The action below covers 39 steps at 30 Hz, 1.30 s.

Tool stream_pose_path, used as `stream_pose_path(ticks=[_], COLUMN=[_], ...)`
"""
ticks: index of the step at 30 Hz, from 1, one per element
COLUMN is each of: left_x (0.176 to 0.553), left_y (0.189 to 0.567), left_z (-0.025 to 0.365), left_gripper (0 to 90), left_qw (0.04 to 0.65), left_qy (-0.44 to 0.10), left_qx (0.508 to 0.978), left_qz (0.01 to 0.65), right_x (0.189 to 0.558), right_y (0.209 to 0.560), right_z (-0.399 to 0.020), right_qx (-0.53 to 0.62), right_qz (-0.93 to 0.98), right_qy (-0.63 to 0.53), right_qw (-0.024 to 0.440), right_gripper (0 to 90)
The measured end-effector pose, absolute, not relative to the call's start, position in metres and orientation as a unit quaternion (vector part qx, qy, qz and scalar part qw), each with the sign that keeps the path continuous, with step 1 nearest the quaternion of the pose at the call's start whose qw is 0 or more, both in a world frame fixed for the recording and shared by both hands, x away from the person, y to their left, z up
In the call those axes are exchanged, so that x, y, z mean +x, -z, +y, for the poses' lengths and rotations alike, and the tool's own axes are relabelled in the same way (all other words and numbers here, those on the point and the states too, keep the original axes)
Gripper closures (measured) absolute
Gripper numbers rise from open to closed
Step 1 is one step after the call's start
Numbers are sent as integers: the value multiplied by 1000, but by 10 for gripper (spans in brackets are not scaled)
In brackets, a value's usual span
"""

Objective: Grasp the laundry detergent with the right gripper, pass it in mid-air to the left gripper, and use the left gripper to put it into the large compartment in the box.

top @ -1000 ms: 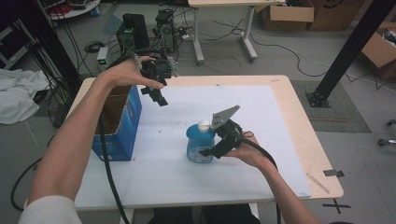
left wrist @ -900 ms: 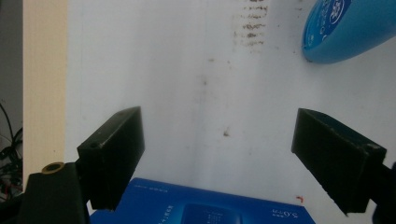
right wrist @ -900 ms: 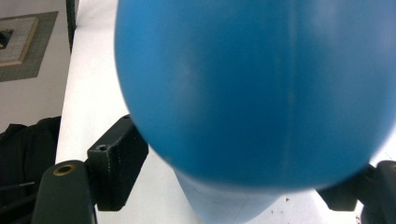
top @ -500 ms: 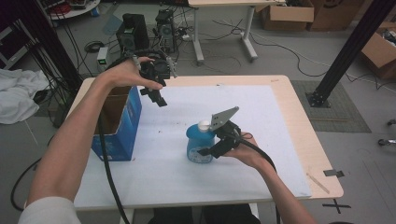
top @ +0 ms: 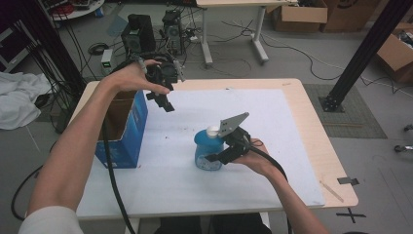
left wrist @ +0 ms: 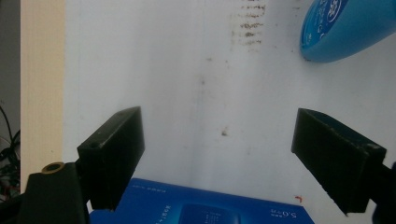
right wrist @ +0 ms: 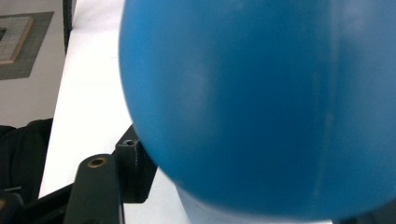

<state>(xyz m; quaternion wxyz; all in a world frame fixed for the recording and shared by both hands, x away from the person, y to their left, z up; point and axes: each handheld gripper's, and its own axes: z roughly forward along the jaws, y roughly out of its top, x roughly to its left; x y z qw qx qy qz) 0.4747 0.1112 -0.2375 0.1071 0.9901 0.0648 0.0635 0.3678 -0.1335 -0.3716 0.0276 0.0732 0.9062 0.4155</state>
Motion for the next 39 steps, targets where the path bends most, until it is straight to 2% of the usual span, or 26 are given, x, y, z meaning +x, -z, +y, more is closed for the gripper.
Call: stream_pose_path(ticks=[13,39], left_x=[474,469], left_y=[239,236], left_z=[112,113], left_gripper=[179,180], left_qw=[113,120], left_qy=[-62,-68], left_qx=[989,988], left_qz=[69,67], right_x=[370,371], right_y=[373,374], right_z=[-135,-137], right_qx=[77,61], right_qz=[901,898], right_qy=[-425,-434], right_qw=[30,32], right_gripper=[428,467])
